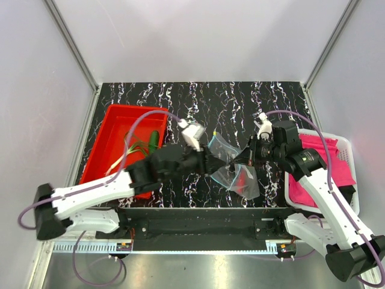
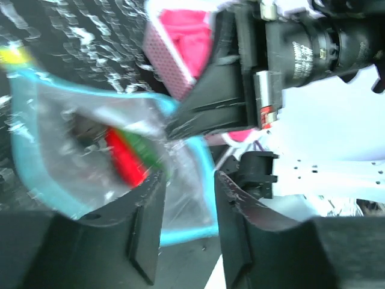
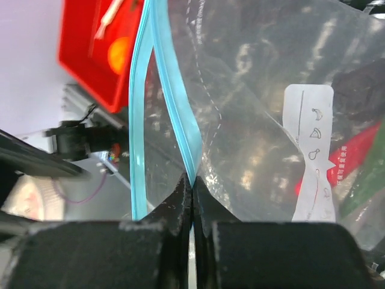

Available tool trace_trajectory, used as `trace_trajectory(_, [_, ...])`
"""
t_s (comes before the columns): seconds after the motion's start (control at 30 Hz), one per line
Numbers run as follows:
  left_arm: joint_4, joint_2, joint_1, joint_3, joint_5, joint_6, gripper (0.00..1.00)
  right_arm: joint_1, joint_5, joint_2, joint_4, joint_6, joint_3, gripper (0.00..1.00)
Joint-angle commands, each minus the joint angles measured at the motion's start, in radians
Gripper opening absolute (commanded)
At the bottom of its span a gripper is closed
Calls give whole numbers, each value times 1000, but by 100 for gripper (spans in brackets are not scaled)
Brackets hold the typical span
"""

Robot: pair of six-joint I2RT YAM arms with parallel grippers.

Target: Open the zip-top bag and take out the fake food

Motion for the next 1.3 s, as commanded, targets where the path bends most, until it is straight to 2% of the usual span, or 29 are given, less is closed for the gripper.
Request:
trace_trajectory(0.0, [52,187,-79,114,-91,58,36,1,-130,2,92,60,5,0])
trace_trajectory(0.07, [-19,272,-96,183,-140,55,28,-1,-148,-1,102,68,2,0])
trace_trajectory(0.17, [-85,322,-113,224,-209,50,18,1,-142,-21,102,73,-6,0])
trace_trajectory(0.3, [-90,308,-130,206,-261,38,13,1,-153,-34,103,74,-20,0])
trace_trajectory(0.43, [-183,307,-131,224,-299,-2,8,1,-184,-23,129,82,-36,0])
trace_trajectory(0.6, [-232,288,-134,214,-368,-69,7,4,-216,-9,186,138,-44,0])
trace_trajectory(0.67, [-313,322,-131,260,-404,-100,10,8,-239,-3,230,180,-52,0])
trace_trajectory(0.8, [-364,402,-128,329,-389,-114,16,16,-235,8,257,208,-50,0])
trace_trajectory(0.93, [-383,492,-107,356,-338,-131,15,16,-40,-23,111,153,-46,0])
trace_trajectory(1.03, [-381,547,-105,346,-318,-139,13,14,44,-55,50,162,-87,0])
trace_trajectory(1.27, [-354,646,-103,326,-294,-149,13,14,134,-156,11,221,-164,0])
